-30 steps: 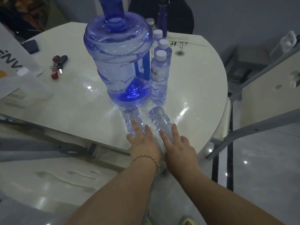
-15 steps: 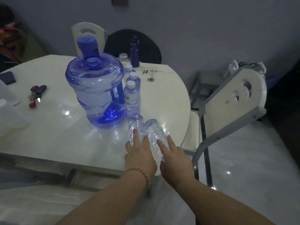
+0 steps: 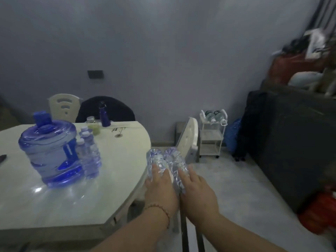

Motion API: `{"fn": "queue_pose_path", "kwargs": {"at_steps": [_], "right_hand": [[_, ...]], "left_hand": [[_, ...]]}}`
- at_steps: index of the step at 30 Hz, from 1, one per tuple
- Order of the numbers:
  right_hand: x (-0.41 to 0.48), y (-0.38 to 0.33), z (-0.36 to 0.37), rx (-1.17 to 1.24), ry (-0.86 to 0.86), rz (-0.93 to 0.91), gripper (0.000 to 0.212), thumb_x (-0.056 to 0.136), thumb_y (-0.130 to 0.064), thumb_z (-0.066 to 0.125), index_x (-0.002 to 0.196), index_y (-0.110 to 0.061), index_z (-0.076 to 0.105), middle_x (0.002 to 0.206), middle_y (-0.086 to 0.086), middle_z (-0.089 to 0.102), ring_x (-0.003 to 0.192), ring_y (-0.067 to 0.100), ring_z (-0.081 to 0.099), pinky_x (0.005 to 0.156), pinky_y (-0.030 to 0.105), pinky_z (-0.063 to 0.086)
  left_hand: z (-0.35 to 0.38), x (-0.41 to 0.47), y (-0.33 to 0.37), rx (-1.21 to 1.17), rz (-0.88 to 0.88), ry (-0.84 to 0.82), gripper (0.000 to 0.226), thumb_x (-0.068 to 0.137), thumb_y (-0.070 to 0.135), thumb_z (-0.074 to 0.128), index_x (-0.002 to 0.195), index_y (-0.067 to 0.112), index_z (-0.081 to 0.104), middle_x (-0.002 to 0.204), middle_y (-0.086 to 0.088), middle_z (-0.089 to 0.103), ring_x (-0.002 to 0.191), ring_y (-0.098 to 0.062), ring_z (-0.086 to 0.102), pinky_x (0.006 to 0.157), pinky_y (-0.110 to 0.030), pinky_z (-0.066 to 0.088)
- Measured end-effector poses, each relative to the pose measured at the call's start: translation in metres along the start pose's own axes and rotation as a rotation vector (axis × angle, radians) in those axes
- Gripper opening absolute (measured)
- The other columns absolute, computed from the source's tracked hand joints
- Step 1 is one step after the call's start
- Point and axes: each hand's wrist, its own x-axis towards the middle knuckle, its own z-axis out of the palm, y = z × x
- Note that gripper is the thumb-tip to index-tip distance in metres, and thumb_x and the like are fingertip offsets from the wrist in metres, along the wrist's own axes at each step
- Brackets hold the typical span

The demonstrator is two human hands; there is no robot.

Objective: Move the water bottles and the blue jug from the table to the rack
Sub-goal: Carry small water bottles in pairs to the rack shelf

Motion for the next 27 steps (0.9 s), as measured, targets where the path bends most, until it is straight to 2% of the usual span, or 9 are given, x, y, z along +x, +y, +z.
{"fn": "queue_pose_path", "kwargs": {"at_steps": [3, 5, 9, 14, 17, 20, 23, 27], "right_hand": [[-0.024, 0.061, -0.044, -0.044, 0.058, 0.046, 0.074, 0.086, -0.026, 0.057, 0.145, -0.035, 0.013, 0.157, -0.004, 0.007, 0.127, 0.020, 0.036, 0.092, 0.031, 0.045], [-0.028, 0.081, -0.058, -0.050, 0.080, 0.060, 0.073, 0.085, -0.025, 0.059, 0.143, -0.037, 0.016, 0.157, -0.006, 0.009, 0.125, 0.020, 0.037, 0.089, 0.030, 0.045], [-0.040, 0.146, -0.095, -0.057, 0.086, 0.155, 0.076, 0.086, -0.027, 0.058, 0.145, -0.038, 0.011, 0.158, -0.004, 0.006, 0.131, 0.019, 0.032, 0.094, 0.031, 0.042], [-0.025, 0.207, -0.113, -0.043, 0.102, 0.226, 0.076, 0.085, -0.029, 0.057, 0.146, -0.037, 0.012, 0.158, -0.003, 0.008, 0.130, 0.021, 0.035, 0.092, 0.031, 0.042], [-0.004, 0.241, -0.114, -0.012, 0.140, 0.262, 0.077, 0.081, -0.026, 0.058, 0.144, -0.039, 0.015, 0.156, -0.005, 0.015, 0.123, 0.020, 0.042, 0.083, 0.031, 0.045], [0.029, 0.278, -0.114, 0.014, 0.135, 0.313, 0.075, 0.081, -0.023, 0.055, 0.143, -0.039, 0.015, 0.157, -0.003, 0.012, 0.129, 0.022, 0.037, 0.089, 0.033, 0.044], [0.065, 0.310, -0.116, 0.003, 0.128, 0.358, 0.075, 0.083, -0.024, 0.053, 0.145, -0.039, 0.012, 0.158, -0.003, 0.009, 0.131, 0.023, 0.033, 0.095, 0.034, 0.041], [0.131, 0.361, -0.123, -0.008, 0.156, 0.405, 0.072, 0.086, -0.023, 0.049, 0.146, -0.038, 0.011, 0.158, -0.005, 0.008, 0.127, 0.020, 0.036, 0.092, 0.031, 0.041]], "left_hand": [[0.022, -0.016, 0.072, -0.036, 0.097, 0.028, 0.076, 0.074, 0.027, 0.072, 0.137, 0.031, 0.029, 0.153, -0.001, 0.001, 0.128, -0.026, 0.030, 0.102, -0.035, 0.038], [0.029, -0.017, 0.095, -0.071, 0.127, 0.032, 0.078, 0.074, 0.025, 0.073, 0.138, 0.032, 0.029, 0.152, 0.001, 0.004, 0.125, -0.027, 0.032, 0.101, -0.037, 0.040], [0.053, -0.022, 0.164, -0.098, 0.206, -0.020, 0.081, 0.071, 0.026, 0.075, 0.138, 0.034, 0.030, 0.154, 0.004, 0.003, 0.132, -0.030, 0.027, 0.105, -0.042, 0.038], [0.078, 0.003, 0.226, -0.091, 0.218, -0.102, 0.086, 0.075, 0.027, 0.074, 0.143, 0.034, 0.021, 0.156, 0.002, -0.008, 0.135, -0.027, 0.018, 0.106, -0.036, 0.032], [0.096, 0.029, 0.255, -0.096, 0.276, -0.080, 0.084, 0.074, 0.022, 0.074, 0.141, 0.036, 0.024, 0.155, 0.007, -0.009, 0.133, -0.026, 0.021, 0.103, -0.036, 0.036], [0.114, 0.068, 0.282, -0.106, 0.317, -0.100, 0.078, 0.075, 0.020, 0.072, 0.138, 0.035, 0.028, 0.154, 0.007, -0.007, 0.131, -0.026, 0.021, 0.102, -0.035, 0.037], [0.135, 0.110, 0.307, -0.095, 0.322, -0.145, 0.081, 0.077, 0.021, 0.070, 0.142, 0.033, 0.024, 0.155, 0.004, -0.007, 0.135, -0.028, 0.017, 0.107, -0.038, 0.035], [0.159, 0.189, 0.350, -0.103, 0.388, -0.196, 0.080, 0.080, 0.019, 0.065, 0.144, 0.032, 0.021, 0.155, 0.005, -0.011, 0.137, -0.029, 0.014, 0.109, -0.035, 0.030]]}}
